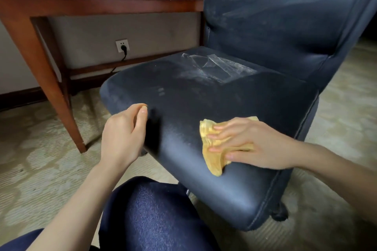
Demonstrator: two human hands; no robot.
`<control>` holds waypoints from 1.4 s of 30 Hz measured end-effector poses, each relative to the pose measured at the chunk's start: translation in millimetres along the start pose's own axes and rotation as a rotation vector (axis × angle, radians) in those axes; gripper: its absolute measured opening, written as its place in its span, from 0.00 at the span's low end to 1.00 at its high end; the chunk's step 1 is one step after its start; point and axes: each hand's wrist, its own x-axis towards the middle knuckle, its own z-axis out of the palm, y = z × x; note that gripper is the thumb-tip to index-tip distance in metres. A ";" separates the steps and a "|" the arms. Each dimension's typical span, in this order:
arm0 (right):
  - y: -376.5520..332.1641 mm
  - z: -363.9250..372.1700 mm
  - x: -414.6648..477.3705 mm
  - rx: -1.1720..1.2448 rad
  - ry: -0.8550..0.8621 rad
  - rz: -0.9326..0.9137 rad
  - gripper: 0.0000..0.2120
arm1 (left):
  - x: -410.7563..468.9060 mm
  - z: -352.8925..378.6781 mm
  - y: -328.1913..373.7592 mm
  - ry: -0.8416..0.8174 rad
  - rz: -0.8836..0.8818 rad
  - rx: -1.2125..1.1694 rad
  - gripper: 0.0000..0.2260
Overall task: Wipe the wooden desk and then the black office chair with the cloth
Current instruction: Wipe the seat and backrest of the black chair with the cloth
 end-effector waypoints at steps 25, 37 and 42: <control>172.7 -69.4 2.1 -0.244 0.299 0.947 0.19 | 45.2 10.8 4.3 -0.344 -0.244 0.282 0.23; 182.2 -68.9 30.3 -0.315 0.264 1.022 0.22 | 39.5 3.1 24.3 -0.385 -0.244 0.196 0.25; 179.0 -71.8 34.7 -0.320 0.207 1.008 0.21 | 23.4 -1.9 29.5 -0.398 -0.231 0.199 0.28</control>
